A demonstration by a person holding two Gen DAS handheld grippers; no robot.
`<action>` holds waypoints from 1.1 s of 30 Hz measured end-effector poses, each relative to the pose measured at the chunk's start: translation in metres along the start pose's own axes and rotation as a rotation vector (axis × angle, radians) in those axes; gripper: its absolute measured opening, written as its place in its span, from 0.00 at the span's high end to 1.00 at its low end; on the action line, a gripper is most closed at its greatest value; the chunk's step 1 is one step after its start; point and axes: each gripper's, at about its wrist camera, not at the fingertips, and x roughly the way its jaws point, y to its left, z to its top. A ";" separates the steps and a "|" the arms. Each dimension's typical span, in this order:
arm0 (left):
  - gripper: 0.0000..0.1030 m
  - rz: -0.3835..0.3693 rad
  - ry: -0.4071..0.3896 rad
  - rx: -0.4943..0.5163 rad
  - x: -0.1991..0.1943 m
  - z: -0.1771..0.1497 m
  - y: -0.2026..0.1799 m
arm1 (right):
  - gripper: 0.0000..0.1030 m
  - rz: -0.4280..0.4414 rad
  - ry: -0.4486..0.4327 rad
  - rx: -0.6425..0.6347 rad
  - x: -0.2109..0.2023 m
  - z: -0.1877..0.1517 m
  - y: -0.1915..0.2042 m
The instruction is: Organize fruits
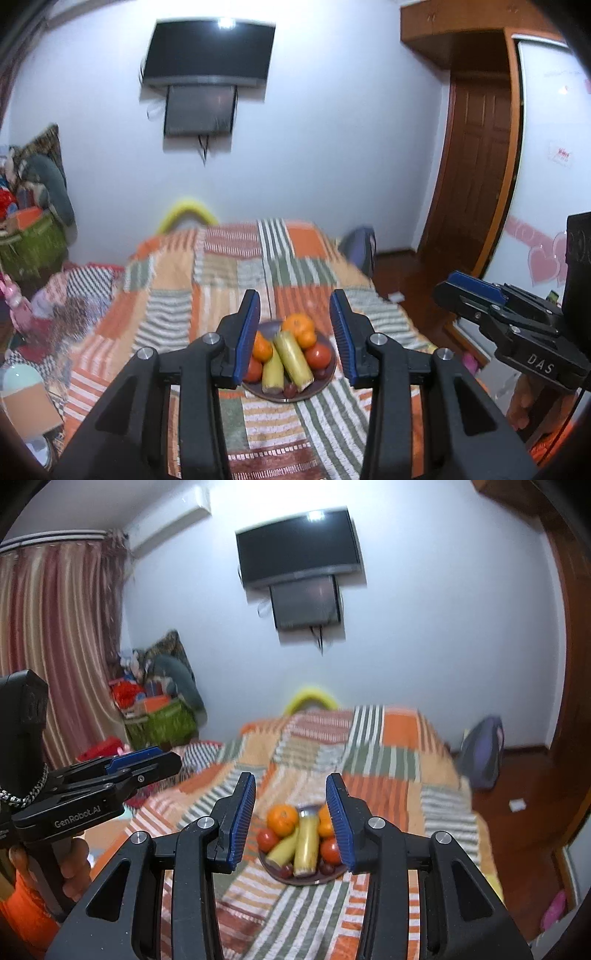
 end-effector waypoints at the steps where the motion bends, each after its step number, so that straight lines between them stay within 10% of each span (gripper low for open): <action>1: 0.62 0.000 -0.020 0.003 -0.009 0.002 -0.002 | 0.65 -0.007 -0.021 -0.007 -0.007 0.002 0.004; 6: 0.51 0.032 -0.122 0.018 -0.053 0.006 -0.013 | 0.64 -0.021 -0.107 -0.029 -0.037 0.007 0.022; 24: 0.02 0.094 -0.256 0.026 -0.106 -0.003 -0.023 | 0.00 -0.134 -0.233 -0.063 -0.065 0.002 0.044; 33: 0.00 0.107 -0.247 0.036 -0.101 -0.007 -0.024 | 0.00 -0.156 -0.247 -0.071 -0.068 0.001 0.046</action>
